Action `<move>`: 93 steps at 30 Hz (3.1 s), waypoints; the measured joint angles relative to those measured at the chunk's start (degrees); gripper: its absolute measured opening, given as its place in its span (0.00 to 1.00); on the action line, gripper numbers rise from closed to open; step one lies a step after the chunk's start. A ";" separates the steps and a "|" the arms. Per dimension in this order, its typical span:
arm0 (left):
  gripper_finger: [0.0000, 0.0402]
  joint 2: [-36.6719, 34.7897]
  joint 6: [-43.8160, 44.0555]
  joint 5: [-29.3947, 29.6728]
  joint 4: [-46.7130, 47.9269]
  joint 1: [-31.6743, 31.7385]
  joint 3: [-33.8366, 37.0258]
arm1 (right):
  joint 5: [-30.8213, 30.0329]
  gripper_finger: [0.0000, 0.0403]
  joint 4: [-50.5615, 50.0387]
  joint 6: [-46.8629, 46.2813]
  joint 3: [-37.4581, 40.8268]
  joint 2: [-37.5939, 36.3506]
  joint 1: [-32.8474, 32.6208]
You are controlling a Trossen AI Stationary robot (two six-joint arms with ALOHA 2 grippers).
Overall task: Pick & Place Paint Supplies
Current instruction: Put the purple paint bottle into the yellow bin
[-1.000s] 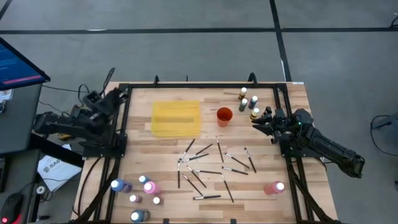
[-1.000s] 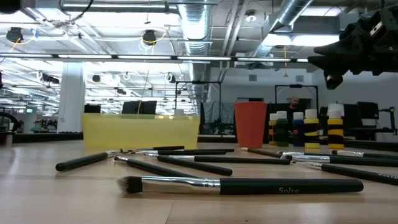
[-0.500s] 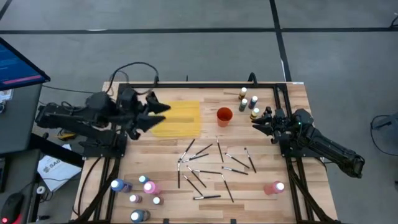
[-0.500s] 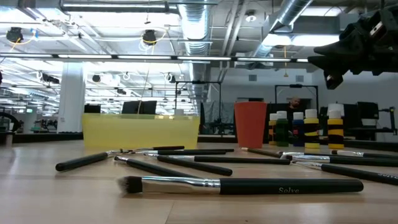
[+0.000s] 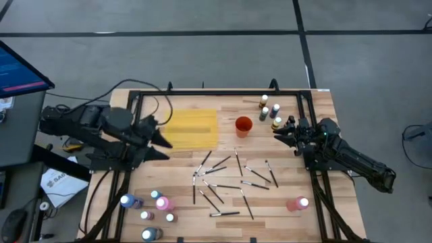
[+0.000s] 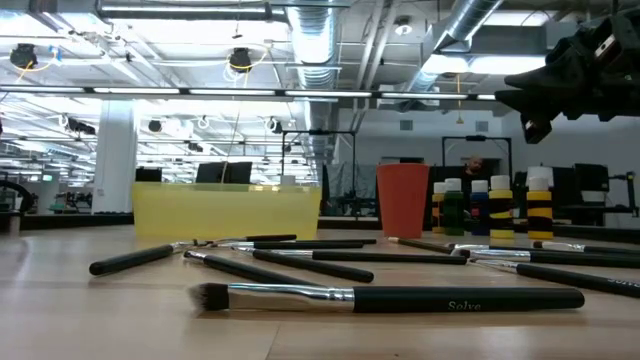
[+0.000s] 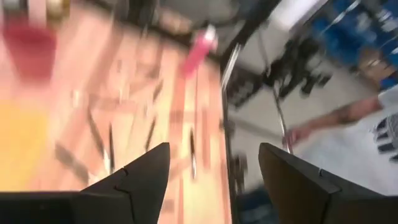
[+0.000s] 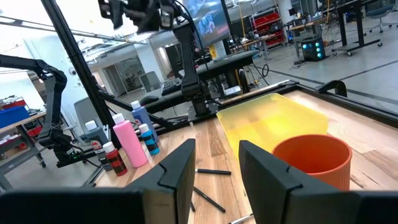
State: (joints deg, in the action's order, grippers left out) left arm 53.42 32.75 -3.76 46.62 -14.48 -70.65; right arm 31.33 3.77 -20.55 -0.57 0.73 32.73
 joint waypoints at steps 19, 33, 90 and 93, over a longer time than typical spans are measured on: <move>0.59 9.28 21.31 -12.75 21.93 -25.13 0.00 | -0.01 0.30 0.02 0.01 0.00 -0.01 0.00; 0.59 10.28 30.71 -5.87 22.15 -39.86 3.30 | -0.02 0.30 0.02 0.00 0.00 0.00 0.00; 0.59 15.57 37.21 8.33 21.96 -52.44 9.70 | 0.00 0.30 0.00 0.01 -0.01 -0.01 0.00; 0.59 15.60 36.90 10.44 21.96 -52.42 9.71 | 0.00 0.30 0.01 0.01 0.00 -0.01 0.01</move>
State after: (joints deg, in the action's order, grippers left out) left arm 69.02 69.64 6.68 68.58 -66.90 -60.95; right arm 31.33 3.78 -20.54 -0.57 0.72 32.74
